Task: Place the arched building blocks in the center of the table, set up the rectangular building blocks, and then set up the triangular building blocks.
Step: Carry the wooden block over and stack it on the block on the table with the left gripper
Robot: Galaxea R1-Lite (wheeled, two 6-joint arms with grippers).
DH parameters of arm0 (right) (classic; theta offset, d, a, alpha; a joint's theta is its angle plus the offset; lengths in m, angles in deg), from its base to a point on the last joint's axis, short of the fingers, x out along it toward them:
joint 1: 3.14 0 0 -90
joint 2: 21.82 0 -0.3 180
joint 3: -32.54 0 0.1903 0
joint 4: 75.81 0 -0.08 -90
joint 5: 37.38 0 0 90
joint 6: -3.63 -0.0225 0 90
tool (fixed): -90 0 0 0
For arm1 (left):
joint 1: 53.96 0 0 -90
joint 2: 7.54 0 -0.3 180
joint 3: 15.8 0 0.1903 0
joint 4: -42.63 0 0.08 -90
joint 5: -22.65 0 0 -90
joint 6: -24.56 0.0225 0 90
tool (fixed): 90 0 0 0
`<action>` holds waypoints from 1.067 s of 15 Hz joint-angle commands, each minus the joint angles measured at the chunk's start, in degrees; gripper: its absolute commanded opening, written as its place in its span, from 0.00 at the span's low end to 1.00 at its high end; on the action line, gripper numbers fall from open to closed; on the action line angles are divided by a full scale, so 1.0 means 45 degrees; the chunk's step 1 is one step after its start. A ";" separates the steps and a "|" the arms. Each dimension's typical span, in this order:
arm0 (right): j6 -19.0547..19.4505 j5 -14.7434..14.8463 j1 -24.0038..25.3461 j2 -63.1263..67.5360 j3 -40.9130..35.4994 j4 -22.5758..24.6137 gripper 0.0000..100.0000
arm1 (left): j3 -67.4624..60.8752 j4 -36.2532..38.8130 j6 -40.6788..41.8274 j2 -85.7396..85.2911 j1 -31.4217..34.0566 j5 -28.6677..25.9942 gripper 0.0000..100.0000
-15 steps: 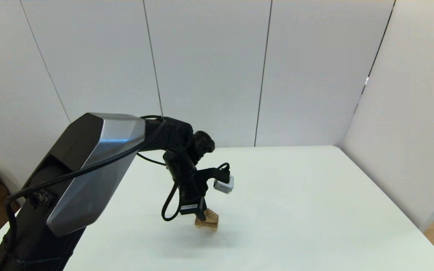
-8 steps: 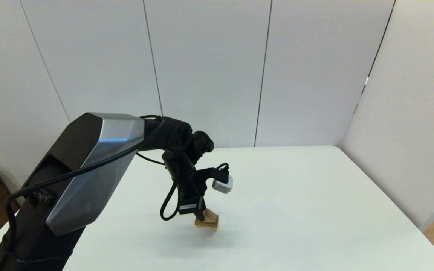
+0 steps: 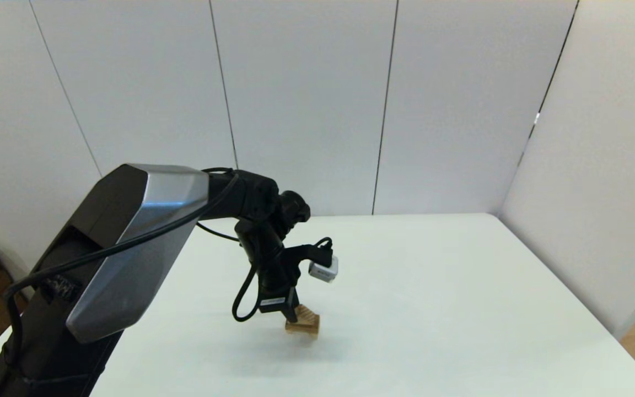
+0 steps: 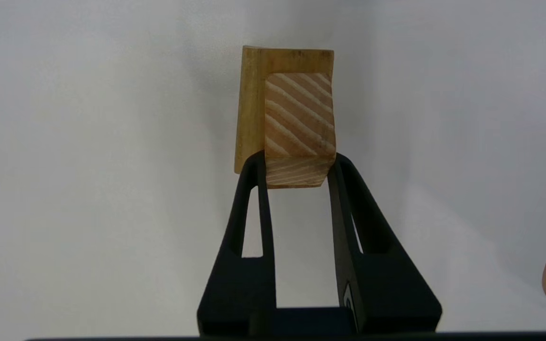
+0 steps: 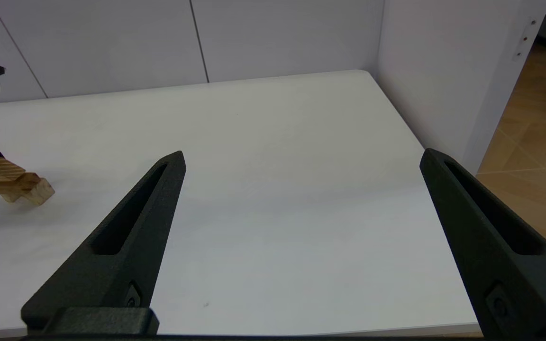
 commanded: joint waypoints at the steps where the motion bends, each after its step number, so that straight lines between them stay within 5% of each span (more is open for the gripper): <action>1: -0.0003 0.0002 0.0006 -0.0005 0.0000 0.0005 1.00 | 0.0001 -0.0155 0.0090 -0.0017 -0.0002 -0.0027 0.00; 16: -0.0003 0.0002 -0.0013 -0.0005 0.0000 0.0005 1.00 | 0.0001 -0.0155 0.0286 0.0003 -0.0022 -0.0027 0.00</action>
